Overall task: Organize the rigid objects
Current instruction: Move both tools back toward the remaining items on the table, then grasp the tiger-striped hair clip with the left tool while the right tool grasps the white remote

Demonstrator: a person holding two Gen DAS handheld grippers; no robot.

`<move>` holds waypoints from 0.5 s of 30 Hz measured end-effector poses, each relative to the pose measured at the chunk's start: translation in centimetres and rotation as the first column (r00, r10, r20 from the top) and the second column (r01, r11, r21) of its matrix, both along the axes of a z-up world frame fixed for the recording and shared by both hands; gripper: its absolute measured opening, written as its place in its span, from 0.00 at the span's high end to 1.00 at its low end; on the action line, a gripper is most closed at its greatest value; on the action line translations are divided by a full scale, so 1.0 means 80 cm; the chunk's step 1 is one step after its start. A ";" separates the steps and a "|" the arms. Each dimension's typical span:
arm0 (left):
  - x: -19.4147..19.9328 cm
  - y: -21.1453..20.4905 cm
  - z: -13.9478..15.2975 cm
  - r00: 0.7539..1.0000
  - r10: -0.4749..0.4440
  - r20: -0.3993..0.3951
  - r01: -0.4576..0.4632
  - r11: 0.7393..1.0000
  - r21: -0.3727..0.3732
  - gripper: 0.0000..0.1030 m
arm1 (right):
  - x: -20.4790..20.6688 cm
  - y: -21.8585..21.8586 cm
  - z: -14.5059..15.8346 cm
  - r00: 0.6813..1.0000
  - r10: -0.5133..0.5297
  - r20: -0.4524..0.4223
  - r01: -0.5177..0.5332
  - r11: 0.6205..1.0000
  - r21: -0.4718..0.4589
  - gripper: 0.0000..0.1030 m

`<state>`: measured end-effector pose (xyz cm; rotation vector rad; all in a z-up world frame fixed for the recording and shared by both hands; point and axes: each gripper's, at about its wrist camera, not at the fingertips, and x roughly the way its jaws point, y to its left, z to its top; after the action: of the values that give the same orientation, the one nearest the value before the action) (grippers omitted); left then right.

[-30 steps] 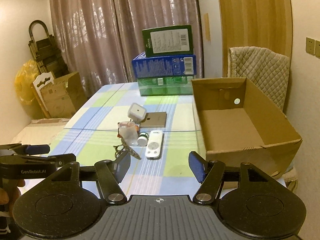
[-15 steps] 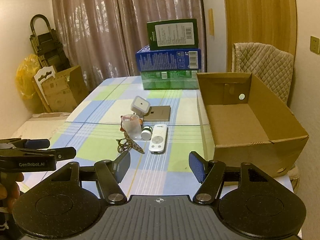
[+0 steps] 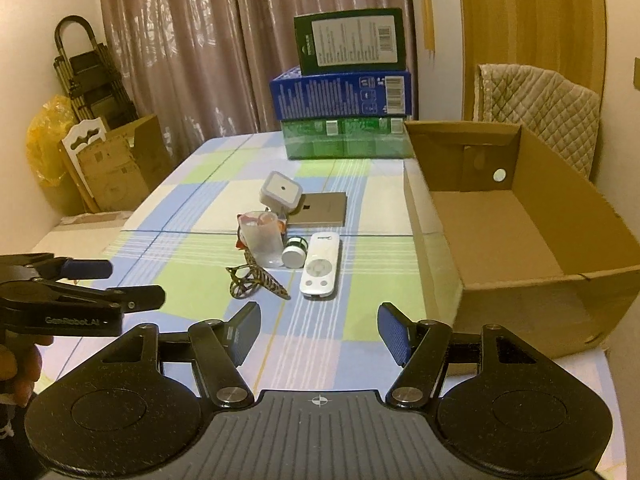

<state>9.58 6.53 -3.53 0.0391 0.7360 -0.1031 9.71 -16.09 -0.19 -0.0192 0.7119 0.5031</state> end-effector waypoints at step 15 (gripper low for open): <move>0.103 0.004 -0.093 0.977 -0.205 -0.053 0.208 0.976 0.063 0.39 | 0.092 0.038 -0.073 0.999 0.001 -0.047 -0.003 1.000 -0.027 0.40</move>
<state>17.84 6.88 -10.94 0.1786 0.7799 -0.2782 17.07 -13.02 -6.00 -0.0338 0.7649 0.4970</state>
